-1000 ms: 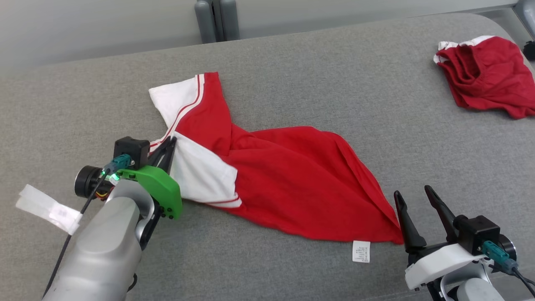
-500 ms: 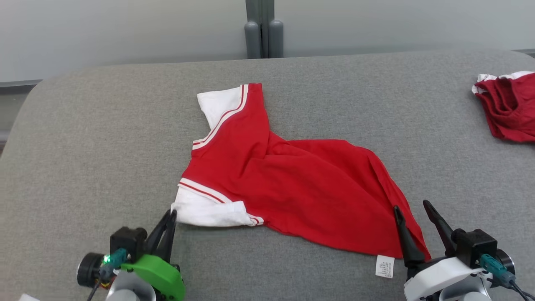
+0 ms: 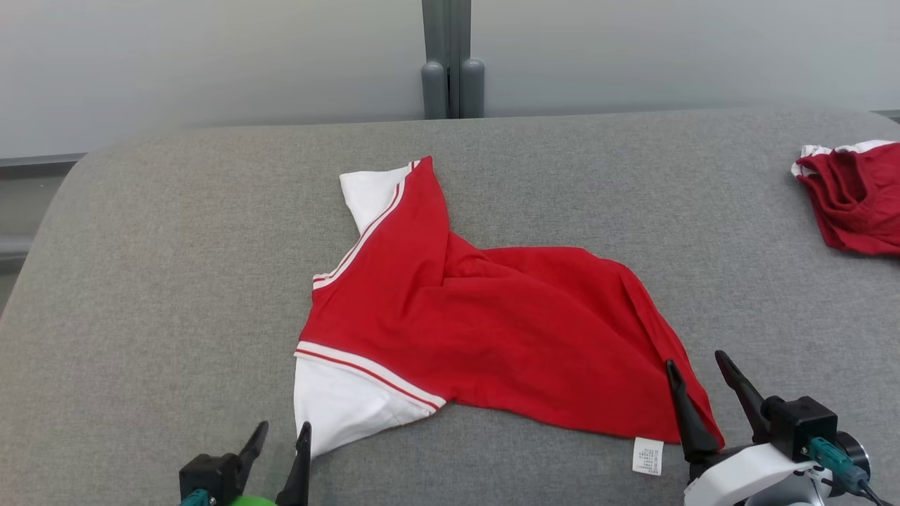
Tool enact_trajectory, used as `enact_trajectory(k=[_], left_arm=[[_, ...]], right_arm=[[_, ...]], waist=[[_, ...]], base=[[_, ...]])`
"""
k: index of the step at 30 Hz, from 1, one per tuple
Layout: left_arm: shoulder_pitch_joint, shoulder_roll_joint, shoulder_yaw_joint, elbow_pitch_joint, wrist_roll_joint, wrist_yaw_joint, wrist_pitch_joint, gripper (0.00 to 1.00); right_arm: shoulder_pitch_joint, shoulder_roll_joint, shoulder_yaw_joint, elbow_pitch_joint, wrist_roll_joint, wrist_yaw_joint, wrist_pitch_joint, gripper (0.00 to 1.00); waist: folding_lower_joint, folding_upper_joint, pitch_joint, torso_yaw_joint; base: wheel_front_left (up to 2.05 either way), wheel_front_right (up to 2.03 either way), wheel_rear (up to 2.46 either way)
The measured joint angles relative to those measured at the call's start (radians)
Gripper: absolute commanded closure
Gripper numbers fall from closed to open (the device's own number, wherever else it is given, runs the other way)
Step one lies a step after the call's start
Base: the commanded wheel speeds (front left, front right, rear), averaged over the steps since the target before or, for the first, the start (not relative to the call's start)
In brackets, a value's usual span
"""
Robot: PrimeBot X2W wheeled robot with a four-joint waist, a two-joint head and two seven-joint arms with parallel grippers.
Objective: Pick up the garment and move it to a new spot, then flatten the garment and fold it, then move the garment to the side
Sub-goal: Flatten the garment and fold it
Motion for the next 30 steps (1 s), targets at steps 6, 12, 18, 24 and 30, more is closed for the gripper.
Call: enact_trajectory(k=[6, 12, 18, 24, 30], left_arm=[[0.004, -0.018, 0.087, -0.084, 0.062, 0.010, 0.000, 0.00], [0.011, -0.071, 0.214, -0.179, 0.120, 0.018, 0.000, 0.00], [0.022, -0.108, 0.305, -0.222, 0.185, -0.009, -0.001, 0.00], [0.027, -0.132, 0.368, -0.244, 0.230, -0.036, -0.002, 0.00], [0.036, -0.151, 0.411, -0.251, 0.271, -0.062, -0.002, 0.00]], right_arm=[[0.002, 0.000, -0.002, 0.003, -0.001, 0.000, 0.000, 0.00], [0.003, 0.001, -0.004, 0.004, -0.003, 0.000, 0.000, 0.00], [0.003, 0.000, -0.018, -0.002, -0.007, 0.000, 0.000, 0.00], [0.005, 0.002, -0.047, -0.020, -0.012, 0.000, 0.000, 0.00], [0.012, 0.006, -0.056, -0.031, -0.018, 0.000, 0.000, 0.00]], waist=[[0.0000, 0.0000, -0.021, -0.007], [0.0000, 0.0000, -0.039, -0.025], [0.0000, 0.0000, -0.047, -0.053], [0.0000, 0.0000, -0.055, -0.081], [0.0000, 0.0000, -0.066, -0.095]], base=[[0.00, 0.00, 0.00], [0.00, 0.00, 0.00], [0.00, 0.00, 0.00], [0.00, 0.00, 0.00], [0.00, 0.00, 0.00]])
